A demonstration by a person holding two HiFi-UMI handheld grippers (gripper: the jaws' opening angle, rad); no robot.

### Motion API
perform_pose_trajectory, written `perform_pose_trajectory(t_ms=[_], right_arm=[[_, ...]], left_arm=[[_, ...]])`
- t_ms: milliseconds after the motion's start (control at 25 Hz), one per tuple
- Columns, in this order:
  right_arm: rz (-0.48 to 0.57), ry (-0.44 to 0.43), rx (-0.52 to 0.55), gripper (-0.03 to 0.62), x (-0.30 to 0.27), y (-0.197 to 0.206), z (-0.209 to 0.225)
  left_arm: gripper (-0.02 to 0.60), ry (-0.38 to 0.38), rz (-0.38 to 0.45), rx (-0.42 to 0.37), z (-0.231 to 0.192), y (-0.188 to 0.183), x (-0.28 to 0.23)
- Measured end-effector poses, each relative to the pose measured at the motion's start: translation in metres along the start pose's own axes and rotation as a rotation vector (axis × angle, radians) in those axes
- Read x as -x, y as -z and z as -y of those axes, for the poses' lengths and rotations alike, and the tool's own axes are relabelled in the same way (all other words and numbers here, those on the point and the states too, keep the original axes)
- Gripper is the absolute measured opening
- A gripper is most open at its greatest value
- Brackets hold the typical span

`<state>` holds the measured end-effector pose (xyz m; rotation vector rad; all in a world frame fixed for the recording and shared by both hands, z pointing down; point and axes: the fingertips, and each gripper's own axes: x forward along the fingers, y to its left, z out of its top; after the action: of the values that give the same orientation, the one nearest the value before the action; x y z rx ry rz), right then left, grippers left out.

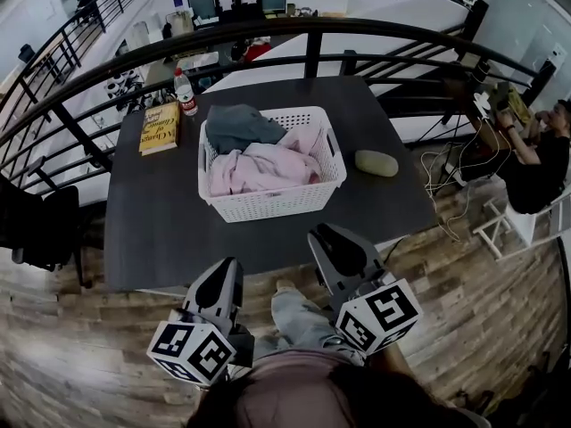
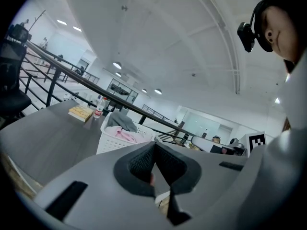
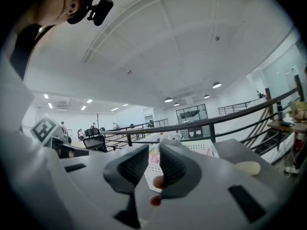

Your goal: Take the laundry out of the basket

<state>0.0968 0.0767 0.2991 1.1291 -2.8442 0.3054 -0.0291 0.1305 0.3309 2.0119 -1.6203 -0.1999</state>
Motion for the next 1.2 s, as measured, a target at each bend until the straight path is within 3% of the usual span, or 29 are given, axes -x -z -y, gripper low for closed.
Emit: perform_pose_trajectory(t_ms=[600, 960, 1200], right_arm=[[-0.088, -0.141, 0.021, 0.135, -0.114, -0.008, 0.071], [-0.185, -0.233, 0.034, 0.206, -0.153, 0.006, 0.082], [-0.251, -0.25, 0.077, 0.27, -0.177, 0.016, 0.078]], left_arm=[[0.0, -0.133, 0.032, 0.008, -0.045, -0.051, -0.104], [-0.001, -0.196, 0.039, 0.039, -0.067, -0.062, -0.128], [-0.001, -0.189, 0.036, 0.047, -0.086, -0.071, -0.134]])
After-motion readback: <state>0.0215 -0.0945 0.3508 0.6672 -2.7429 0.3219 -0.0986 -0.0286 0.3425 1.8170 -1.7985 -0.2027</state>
